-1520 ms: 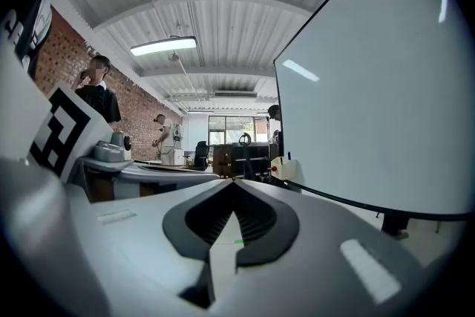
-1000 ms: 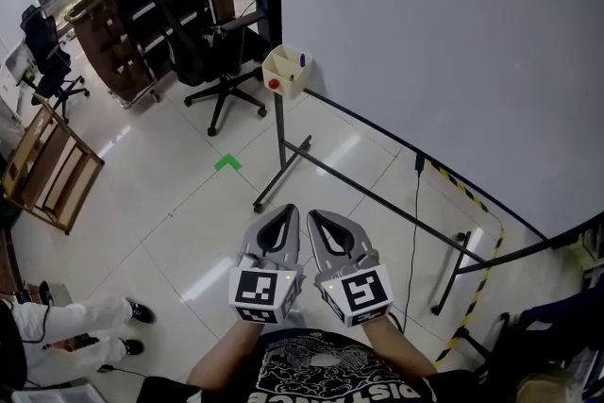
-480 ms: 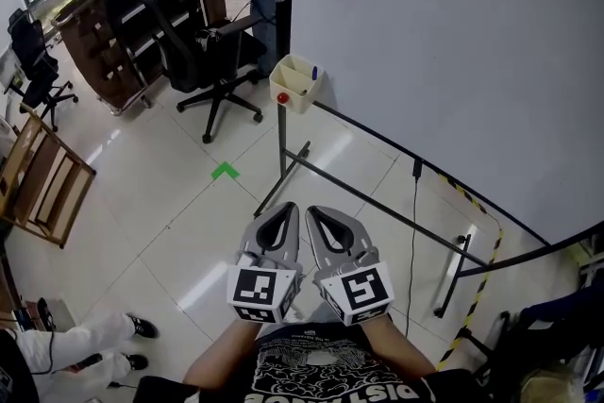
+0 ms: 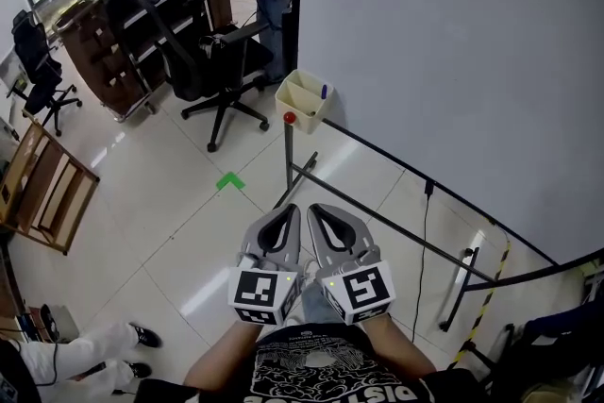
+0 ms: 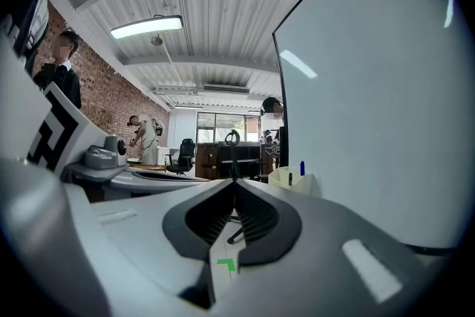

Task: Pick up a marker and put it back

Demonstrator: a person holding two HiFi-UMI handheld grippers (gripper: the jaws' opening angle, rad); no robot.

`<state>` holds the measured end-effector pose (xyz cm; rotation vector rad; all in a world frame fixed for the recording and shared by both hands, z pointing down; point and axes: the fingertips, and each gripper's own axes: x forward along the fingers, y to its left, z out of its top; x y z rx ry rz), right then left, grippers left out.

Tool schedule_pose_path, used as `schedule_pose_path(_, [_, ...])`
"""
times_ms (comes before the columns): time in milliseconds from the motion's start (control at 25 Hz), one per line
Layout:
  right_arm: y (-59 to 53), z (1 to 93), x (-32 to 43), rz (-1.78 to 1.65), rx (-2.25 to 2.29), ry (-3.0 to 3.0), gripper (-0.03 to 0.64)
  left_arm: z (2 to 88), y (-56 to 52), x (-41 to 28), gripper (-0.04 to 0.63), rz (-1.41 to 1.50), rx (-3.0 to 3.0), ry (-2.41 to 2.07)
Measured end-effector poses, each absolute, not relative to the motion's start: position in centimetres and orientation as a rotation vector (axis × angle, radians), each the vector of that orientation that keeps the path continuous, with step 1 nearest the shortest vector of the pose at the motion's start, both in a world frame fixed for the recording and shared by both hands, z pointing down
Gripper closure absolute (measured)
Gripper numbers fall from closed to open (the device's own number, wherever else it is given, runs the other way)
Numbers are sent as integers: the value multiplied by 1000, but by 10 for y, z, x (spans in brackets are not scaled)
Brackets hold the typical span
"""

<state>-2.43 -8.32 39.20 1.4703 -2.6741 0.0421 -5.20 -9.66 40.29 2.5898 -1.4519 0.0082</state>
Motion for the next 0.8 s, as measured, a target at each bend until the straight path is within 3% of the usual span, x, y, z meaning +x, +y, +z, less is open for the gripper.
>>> schedule_pose_path(800, [-226,395,-1,34,1432,-2668,606,401,-231,-34,591,16,2541,-1498])
